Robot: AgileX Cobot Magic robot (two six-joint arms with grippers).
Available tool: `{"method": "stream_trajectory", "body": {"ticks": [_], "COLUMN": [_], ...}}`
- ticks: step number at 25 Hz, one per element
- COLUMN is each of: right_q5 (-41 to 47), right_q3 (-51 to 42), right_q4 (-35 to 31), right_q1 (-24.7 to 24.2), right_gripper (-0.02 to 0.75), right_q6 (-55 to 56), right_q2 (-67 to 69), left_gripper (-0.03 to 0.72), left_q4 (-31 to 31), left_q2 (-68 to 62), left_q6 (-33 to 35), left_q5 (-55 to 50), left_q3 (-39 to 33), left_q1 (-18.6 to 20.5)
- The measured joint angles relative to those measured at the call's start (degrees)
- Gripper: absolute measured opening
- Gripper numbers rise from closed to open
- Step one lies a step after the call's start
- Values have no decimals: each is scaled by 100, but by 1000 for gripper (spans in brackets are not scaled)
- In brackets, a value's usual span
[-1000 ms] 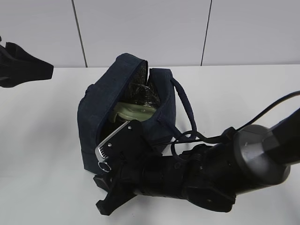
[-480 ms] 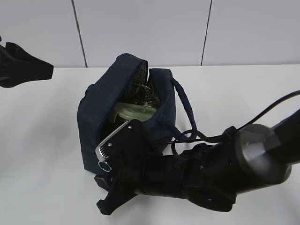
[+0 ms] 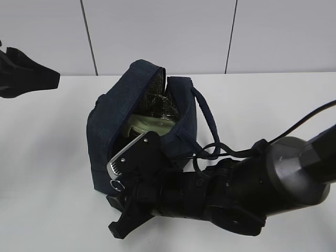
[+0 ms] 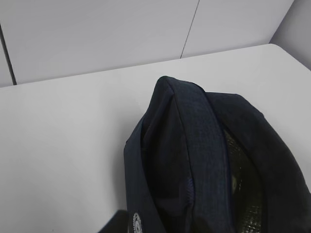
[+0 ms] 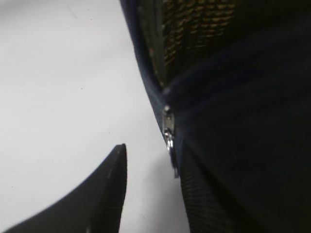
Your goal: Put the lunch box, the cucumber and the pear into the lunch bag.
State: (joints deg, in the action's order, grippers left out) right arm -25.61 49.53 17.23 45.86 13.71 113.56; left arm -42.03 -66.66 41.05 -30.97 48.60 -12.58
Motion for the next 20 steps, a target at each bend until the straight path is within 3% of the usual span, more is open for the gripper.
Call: {"method": "stream_trajectory", "body": {"ticks": [6, 8, 9, 12, 20], "right_q5": [26, 38, 38, 38, 356], "right_q3": [0, 0, 0, 0, 0], "right_q4": [-26, -139, -218, -370, -406], "right_q1": [0, 0, 0, 0, 0], "right_gripper": [281, 176, 84, 2, 0], "right_q6": [-68, -236, -322, -433, -482], "right_q2": [-21, -21, -21, -21, -117], "left_gripper": [242, 242, 242, 242, 242], "left_q4": [0, 0, 0, 0, 49], "left_q2": [0, 0, 0, 0, 0], "left_q6": [0, 0, 0, 0, 0], "left_q5": [0, 0, 0, 0, 0], "left_q3": [0, 0, 0, 0, 0], "left_q1": [0, 0, 0, 0, 0]}}
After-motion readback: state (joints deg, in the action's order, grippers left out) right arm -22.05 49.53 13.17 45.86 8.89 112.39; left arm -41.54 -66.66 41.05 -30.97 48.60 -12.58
